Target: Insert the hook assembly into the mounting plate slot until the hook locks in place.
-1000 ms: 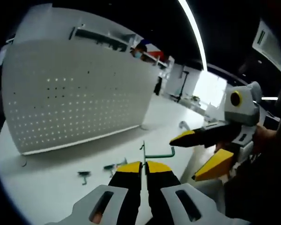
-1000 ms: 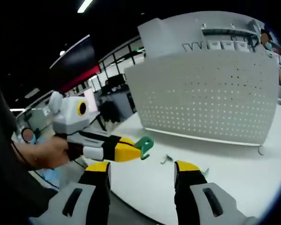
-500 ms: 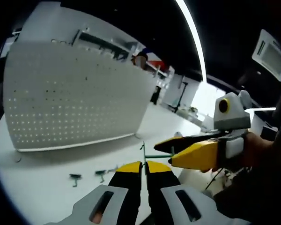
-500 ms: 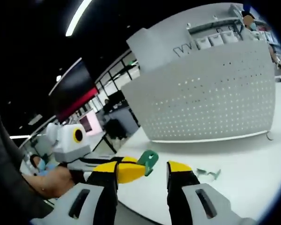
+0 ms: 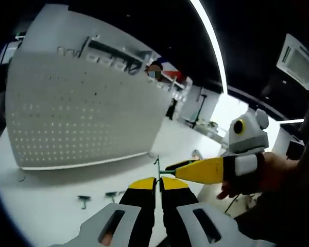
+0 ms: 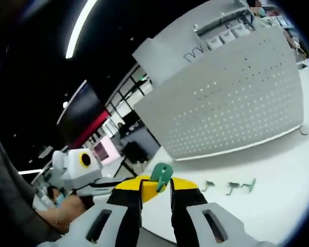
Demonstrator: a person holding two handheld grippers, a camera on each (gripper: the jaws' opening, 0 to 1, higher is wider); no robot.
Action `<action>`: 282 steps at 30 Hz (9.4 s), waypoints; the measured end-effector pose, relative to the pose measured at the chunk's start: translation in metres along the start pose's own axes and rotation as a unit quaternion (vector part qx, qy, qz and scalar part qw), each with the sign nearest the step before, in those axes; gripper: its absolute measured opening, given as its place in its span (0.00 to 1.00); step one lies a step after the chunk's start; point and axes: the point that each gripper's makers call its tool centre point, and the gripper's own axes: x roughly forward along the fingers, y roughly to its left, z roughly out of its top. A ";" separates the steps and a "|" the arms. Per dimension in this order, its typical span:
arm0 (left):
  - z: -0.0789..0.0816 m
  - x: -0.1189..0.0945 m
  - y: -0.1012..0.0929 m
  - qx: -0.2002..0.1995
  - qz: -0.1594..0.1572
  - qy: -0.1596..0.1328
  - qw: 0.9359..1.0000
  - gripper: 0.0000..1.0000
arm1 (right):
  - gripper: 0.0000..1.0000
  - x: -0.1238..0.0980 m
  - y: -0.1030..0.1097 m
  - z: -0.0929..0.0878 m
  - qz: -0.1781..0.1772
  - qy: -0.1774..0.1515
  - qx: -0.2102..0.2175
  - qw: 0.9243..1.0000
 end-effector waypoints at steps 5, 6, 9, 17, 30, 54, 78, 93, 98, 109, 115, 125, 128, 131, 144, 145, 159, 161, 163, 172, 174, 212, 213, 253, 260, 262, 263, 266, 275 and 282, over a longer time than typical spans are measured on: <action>0.006 0.000 -0.006 0.029 0.000 -0.006 1.000 0.03 | 0.07 0.002 0.001 0.004 0.001 -0.014 0.014 1.000; 0.007 -0.001 -0.005 0.036 0.002 -0.007 0.999 0.03 | 0.07 0.002 0.001 0.004 0.004 -0.014 0.028 0.999; 0.010 -0.002 -0.005 0.044 0.007 -0.013 0.999 0.03 | 0.06 0.002 0.002 0.006 0.009 -0.022 0.045 0.999; 0.011 0.000 -0.006 0.087 0.022 -0.004 0.996 0.03 | 0.01 0.002 -0.003 0.006 0.008 -0.029 0.084 0.996; 0.001 0.000 0.001 0.129 0.021 0.028 0.991 0.11 | 0.00 0.013 -0.004 0.000 0.008 -0.012 0.060 0.998; -0.003 -0.014 0.003 0.001 -0.003 0.049 0.999 0.92 | 0.00 0.023 0.000 0.011 -0.023 0.029 -0.186 0.982; 0.003 -0.035 0.001 -0.025 -0.001 0.023 0.999 1.00 | 0.00 0.035 -0.021 0.021 -0.096 0.014 -0.266 0.959; 0.026 -0.047 0.033 -0.040 0.049 -0.028 0.998 1.00 | 0.00 0.057 -0.060 0.081 -0.171 -0.051 -0.316 0.932; 0.028 -0.047 0.038 -0.045 0.053 -0.033 0.997 0.99 | 0.00 0.064 -0.087 0.112 -0.211 -0.074 -0.326 0.919; 0.028 -0.048 0.050 -0.051 0.066 -0.030 0.996 0.98 | 0.00 0.077 -0.124 0.169 -0.255 -0.115 -0.325 0.903; 0.025 -0.046 0.053 -0.054 0.070 -0.024 0.996 0.98 | 0.00 0.087 -0.135 0.191 -0.266 -0.129 -0.329 0.897; 0.027 -0.045 0.059 -0.063 0.079 -0.027 0.995 0.98 | 0.00 0.102 -0.149 0.210 -0.280 -0.148 -0.333 0.888; 0.025 -0.045 0.062 -0.073 0.079 -0.025 0.994 0.97 | 0.00 0.105 -0.151 0.216 -0.280 -0.158 -0.329 0.888; 0.025 -0.046 0.067 -0.076 0.085 -0.025 0.993 0.96 | 0.00 0.108 -0.151 0.223 -0.281 -0.169 -0.333 0.884; 0.025 -0.049 0.077 -0.082 0.099 -0.029 0.991 0.96 | 0.00 0.113 -0.151 0.246 -0.282 -0.207 -0.339 0.873; 0.024 -0.050 0.078 -0.084 0.101 -0.030 0.991 0.96 | 0.00 0.113 -0.151 0.246 -0.282 -0.207 -0.339 0.873; 0.026 -0.051 0.085 -0.090 0.108 -0.036 0.989 0.96 | 0.00 0.116 -0.158 0.237 -0.290 -0.209 -0.339 0.870; 0.025 -0.051 0.086 -0.089 0.109 -0.034 0.990 0.96 | 0.00 0.117 -0.157 0.238 -0.291 -0.210 -0.341 0.869; 0.024 -0.051 0.087 -0.089 0.110 -0.033 0.989 0.95 | 0.00 0.118 -0.158 0.237 -0.290 -0.209 -0.340 0.870; 0.028 -0.051 0.088 -0.091 0.110 -0.038 0.989 0.95 | 0.00 0.120 -0.163 0.234 -0.293 -0.212 -0.331 0.872; 0.026 -0.051 0.088 -0.092 0.110 -0.037 0.989 0.95 | 0.00 0.121 -0.164 0.234 -0.294 -0.208 -0.330 0.873; 0.023 -0.063 0.070 -0.076 0.102 -0.040 0.991 0.96 | 0.19 0.083 -0.131 0.250 -0.293 -0.183 -0.346 0.872; 0.023 -0.064 0.069 -0.075 0.102 -0.040 0.991 0.96 | 0.19 0.081 -0.131 0.248 -0.292 -0.182 -0.346 0.873; 0.003 -0.071 0.055 -0.061 0.102 -0.018 0.993 0.94 | 0.29 -0.016 -0.140 0.010 -0.251 0.036 -0.310 0.916; -0.003 -0.067 0.052 -0.063 0.094 -0.007 0.994 0.94 | 0.29 -0.031 -0.137 -0.031 -0.246 0.072 -0.287 0.923; -0.004 -0.066 0.052 -0.063 0.094 -0.005 0.994 0.94 | 0.30 -0.035 -0.134 -0.039 -0.242 0.080 -0.288 0.923; -0.005 -0.065 0.052 -0.063 0.093 -0.004 0.994 0.94 | 0.30 -0.038 -0.133 -0.043 -0.241 0.085 -0.286 0.924; -0.007 -0.064 0.052 -0.065 0.092 -0.001 0.994 0.93 | 0.30 -0.042 -0.132 -0.051 -0.236 0.096 -0.286 0.924; -0.015 -0.063 0.052 -0.070 0.091 0.007 0.993 0.93 | 0.31 -0.051 -0.123 -0.071 -0.221 0.124 -0.295 0.921; -0.020 -0.063 0.055 -0.075 0.094 0.013 0.993 0.93 | 0.31 -0.061 -0.116 -0.086 -0.210 0.145 -0.297 0.920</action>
